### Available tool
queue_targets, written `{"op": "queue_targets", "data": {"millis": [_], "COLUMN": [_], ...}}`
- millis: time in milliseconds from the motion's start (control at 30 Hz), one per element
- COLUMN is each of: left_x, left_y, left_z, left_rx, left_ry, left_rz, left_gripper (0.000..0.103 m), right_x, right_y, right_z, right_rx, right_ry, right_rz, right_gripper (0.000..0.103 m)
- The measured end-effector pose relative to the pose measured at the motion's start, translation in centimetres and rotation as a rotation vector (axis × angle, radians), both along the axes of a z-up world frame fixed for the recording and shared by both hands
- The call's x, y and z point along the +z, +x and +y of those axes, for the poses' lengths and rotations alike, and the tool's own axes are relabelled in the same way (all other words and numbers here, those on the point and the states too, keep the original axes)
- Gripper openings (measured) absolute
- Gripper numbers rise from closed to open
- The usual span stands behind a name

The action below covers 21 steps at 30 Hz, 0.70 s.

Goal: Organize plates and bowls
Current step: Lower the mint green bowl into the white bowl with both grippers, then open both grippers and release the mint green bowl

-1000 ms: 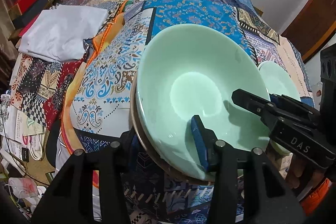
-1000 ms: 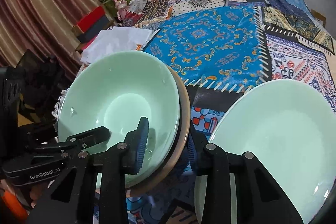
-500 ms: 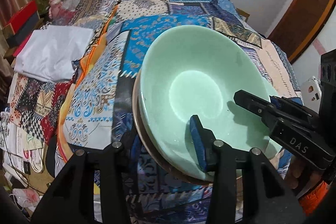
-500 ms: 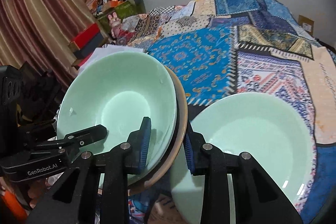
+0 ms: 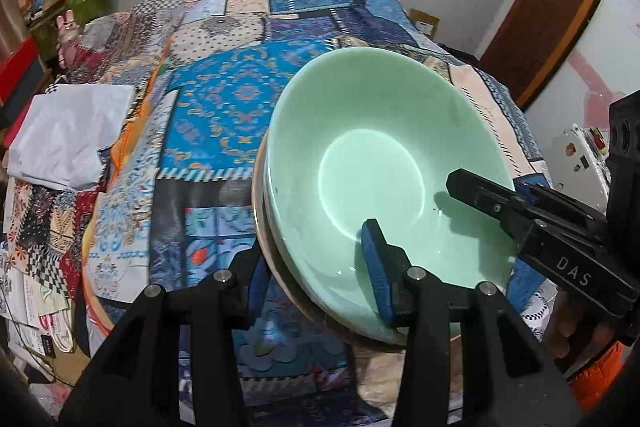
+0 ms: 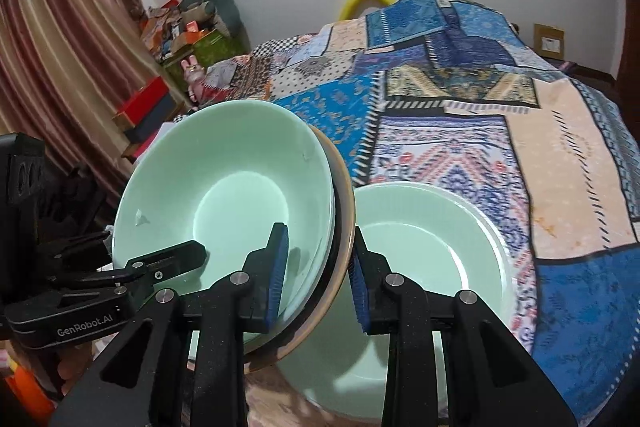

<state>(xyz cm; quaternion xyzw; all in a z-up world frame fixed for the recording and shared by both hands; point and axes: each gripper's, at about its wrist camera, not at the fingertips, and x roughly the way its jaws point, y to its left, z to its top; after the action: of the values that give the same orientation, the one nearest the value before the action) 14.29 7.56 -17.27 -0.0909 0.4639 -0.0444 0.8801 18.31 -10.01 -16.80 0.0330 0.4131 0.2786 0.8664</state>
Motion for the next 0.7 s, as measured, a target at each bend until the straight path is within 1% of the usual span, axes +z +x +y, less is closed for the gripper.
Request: {"op": "queue_targets", "data": {"millis": [267,700], "left_x": [-0.7,-3.2], "left_y": [0.7,2.9], "left_z": [-3.3,-6.4], "left_rx": [-0.053,-0.097], "left_ry": [-0.012,-0.005], "left_rz": [0.023,0.084], "left_gripper": [0.044,0.044], "right_x": [-0.2,-2.4], "right_y": [-0.2,0.3], "right_z": [-3.0,-6.2], "right_rx": [-0.045,-0.096], "right_ry": [-0.009,-0.003], "right_rz": [0.012,0.074], "right_gripper": [0.026,0.026]}}
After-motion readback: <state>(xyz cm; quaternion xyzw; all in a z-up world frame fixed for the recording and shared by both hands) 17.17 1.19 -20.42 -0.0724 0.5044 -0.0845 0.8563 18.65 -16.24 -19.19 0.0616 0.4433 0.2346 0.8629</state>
